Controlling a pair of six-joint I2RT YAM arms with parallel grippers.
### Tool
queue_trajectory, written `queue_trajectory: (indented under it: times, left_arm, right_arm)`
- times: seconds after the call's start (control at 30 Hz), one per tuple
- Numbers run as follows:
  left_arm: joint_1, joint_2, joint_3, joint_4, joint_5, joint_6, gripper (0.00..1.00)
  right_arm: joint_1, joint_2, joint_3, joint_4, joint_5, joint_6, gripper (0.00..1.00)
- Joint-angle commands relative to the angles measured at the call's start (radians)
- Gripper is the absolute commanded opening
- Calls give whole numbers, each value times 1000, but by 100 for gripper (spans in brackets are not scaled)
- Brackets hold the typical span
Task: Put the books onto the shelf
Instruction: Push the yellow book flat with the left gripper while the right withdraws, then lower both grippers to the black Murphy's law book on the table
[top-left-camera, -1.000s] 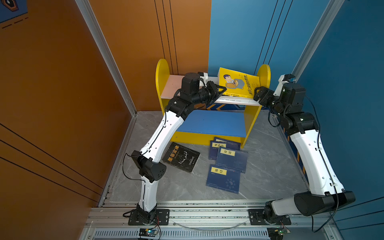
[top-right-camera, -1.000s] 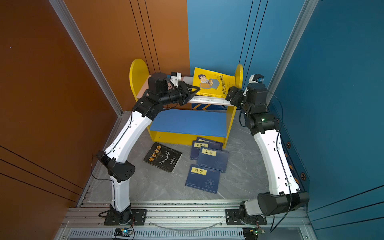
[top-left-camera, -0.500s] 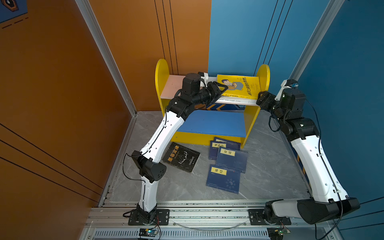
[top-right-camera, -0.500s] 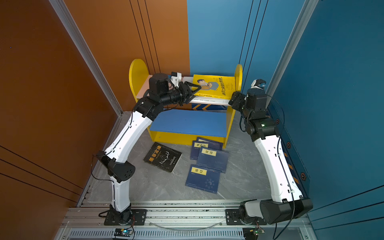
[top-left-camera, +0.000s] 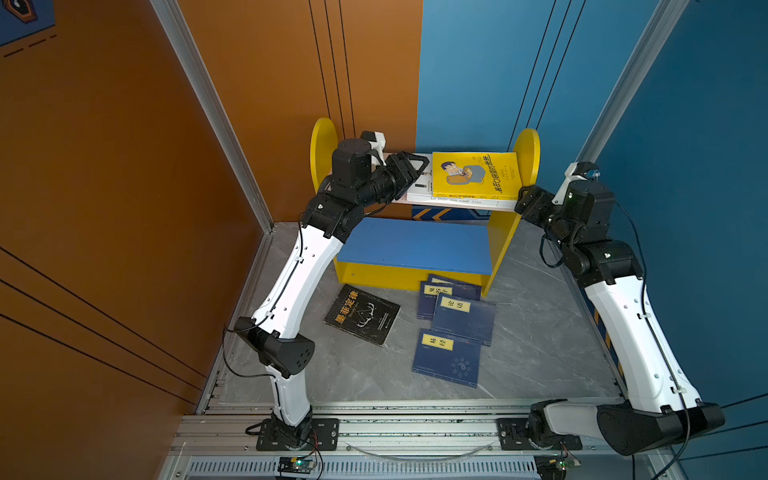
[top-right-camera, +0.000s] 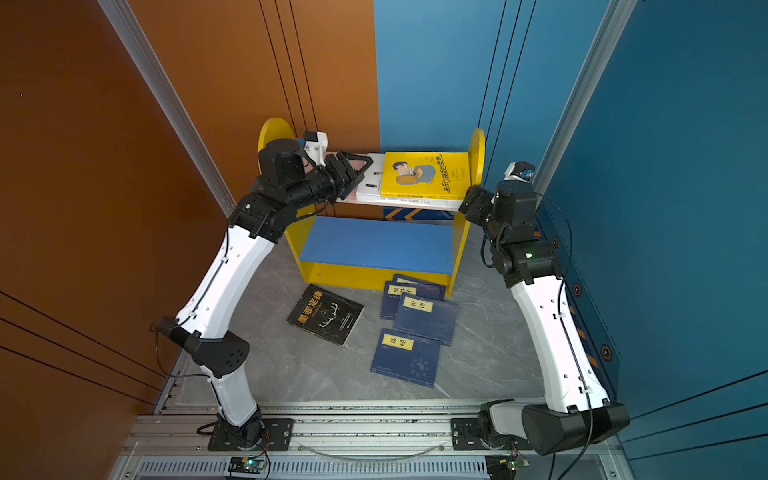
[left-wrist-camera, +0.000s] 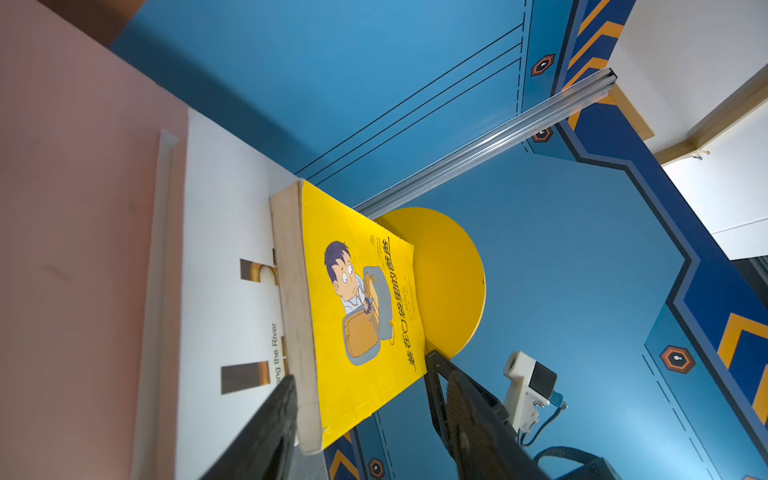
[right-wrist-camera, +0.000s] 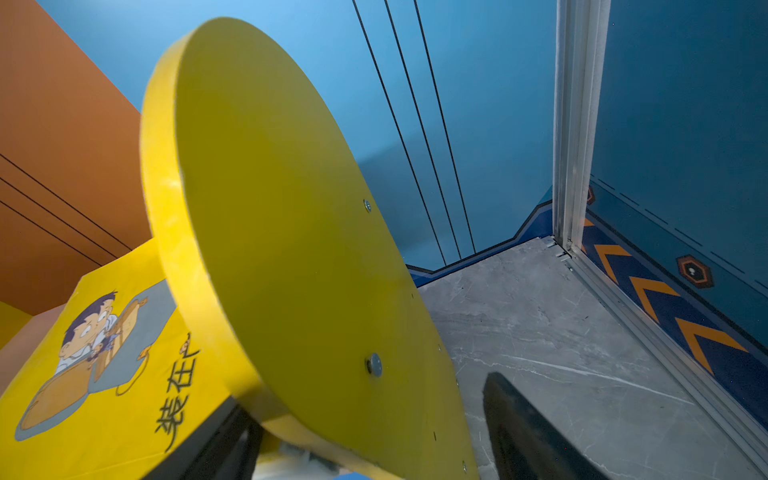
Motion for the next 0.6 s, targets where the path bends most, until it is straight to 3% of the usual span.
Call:
queue_trajectory:
  times: [0.0,0.23,0.37,0.57]
  left_arm:
    - [-2,-64,-32,-5,-27,127,62]
    - [12,-255,-230,-5,-5,286,69]
    - [31,-448,-509,7,-127,310,72]
    - [70,-750,-912,-4,-330,232,73]
  right_arm:
    - [3,-29,8,-68,-60,-22,85]
    - [22,-93,42,-105,-218,-35,87]
    - [73,-149,0,-151,-259,-27,88]
    - [207,-238,-125,-189,-199,-3,95]
